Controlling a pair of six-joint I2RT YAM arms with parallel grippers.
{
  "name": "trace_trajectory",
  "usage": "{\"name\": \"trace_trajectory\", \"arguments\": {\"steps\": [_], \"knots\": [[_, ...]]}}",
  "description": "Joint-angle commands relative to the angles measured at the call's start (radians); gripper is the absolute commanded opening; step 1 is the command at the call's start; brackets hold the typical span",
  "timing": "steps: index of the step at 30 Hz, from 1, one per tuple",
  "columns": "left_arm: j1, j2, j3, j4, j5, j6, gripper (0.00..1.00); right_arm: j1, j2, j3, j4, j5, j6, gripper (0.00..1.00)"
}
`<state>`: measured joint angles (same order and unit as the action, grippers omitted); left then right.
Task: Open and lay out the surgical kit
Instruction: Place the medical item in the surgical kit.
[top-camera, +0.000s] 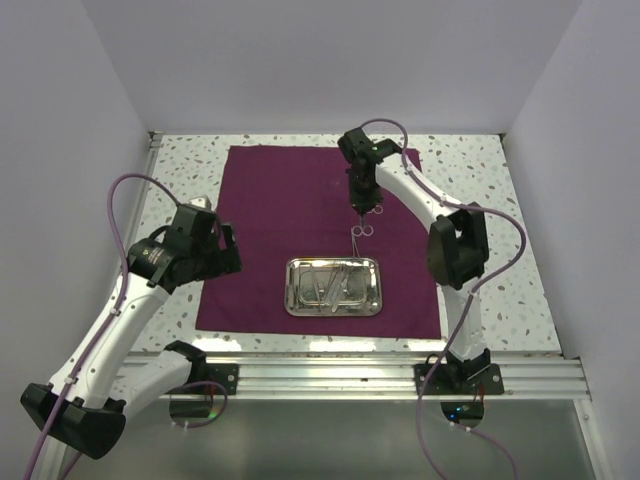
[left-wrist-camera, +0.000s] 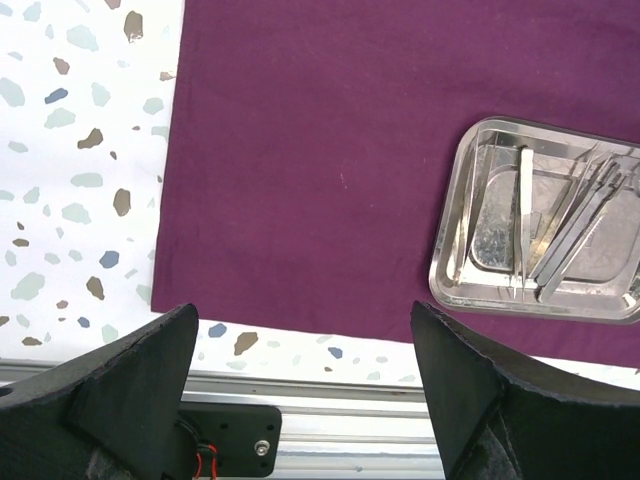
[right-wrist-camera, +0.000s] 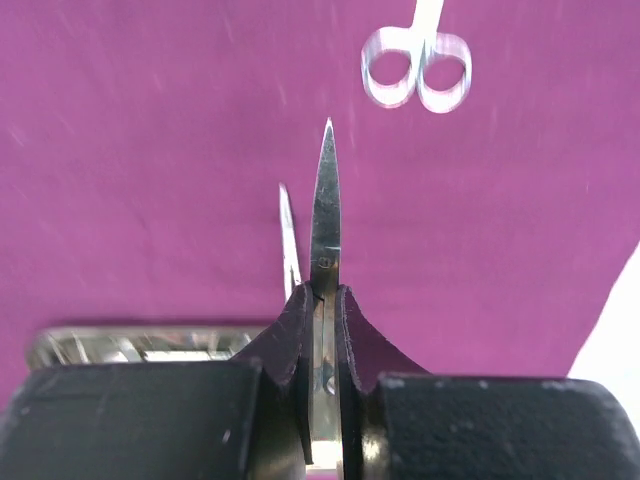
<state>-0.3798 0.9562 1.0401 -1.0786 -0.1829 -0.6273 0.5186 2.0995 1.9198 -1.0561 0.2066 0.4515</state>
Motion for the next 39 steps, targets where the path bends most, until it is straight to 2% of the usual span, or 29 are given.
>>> {"name": "trace_trajectory", "arguments": {"steps": [1, 14, 17, 20, 21, 24, 25, 27, 31, 34, 39], "knots": [[0.005, -0.008, 0.028, -0.029, -0.021, 0.018, 0.91, -0.009, 0.04, 0.146, -0.016, -0.018, -0.02, 0.0], [0.005, -0.045, 0.006, -0.09, -0.018, 0.012, 0.91, -0.068, 0.362, 0.529, 0.082, 0.069, -0.014, 0.0], [0.005, -0.053, 0.003, -0.112, -0.016, 0.002, 0.9, -0.084, 0.435, 0.6, 0.099, 0.076, -0.004, 0.0], [0.005, -0.068, 0.003, -0.136, -0.023, -0.017, 0.9, -0.101, 0.459, 0.599, 0.14, 0.082, 0.001, 0.02], [0.005, -0.073, 0.0, -0.145, -0.024, -0.028, 0.9, -0.106, 0.461, 0.598, 0.146, 0.089, 0.0, 0.05], [0.005, -0.091, -0.014, -0.15, -0.023, -0.043, 0.9, -0.109, 0.459, 0.598, 0.153, 0.111, -0.02, 0.43], [0.005, -0.093, -0.017, -0.15, -0.021, -0.046, 0.9, -0.111, 0.455, 0.594, 0.153, 0.114, -0.025, 0.66], [0.004, -0.097, -0.026, -0.149, -0.018, -0.055, 0.9, -0.111, 0.426, 0.578, 0.153, 0.122, -0.046, 0.82], [0.005, -0.096, -0.032, -0.127, -0.015, -0.061, 0.9, -0.109, 0.325, 0.507, 0.15, 0.117, -0.073, 0.82], [0.005, -0.09, -0.043, -0.093, -0.007, -0.057, 0.9, -0.104, 0.17, 0.371, 0.16, 0.088, -0.066, 0.82], [0.005, -0.073, -0.066, -0.025, 0.017, -0.037, 0.9, -0.068, -0.109, 0.015, 0.197, 0.024, -0.034, 0.81]]}}
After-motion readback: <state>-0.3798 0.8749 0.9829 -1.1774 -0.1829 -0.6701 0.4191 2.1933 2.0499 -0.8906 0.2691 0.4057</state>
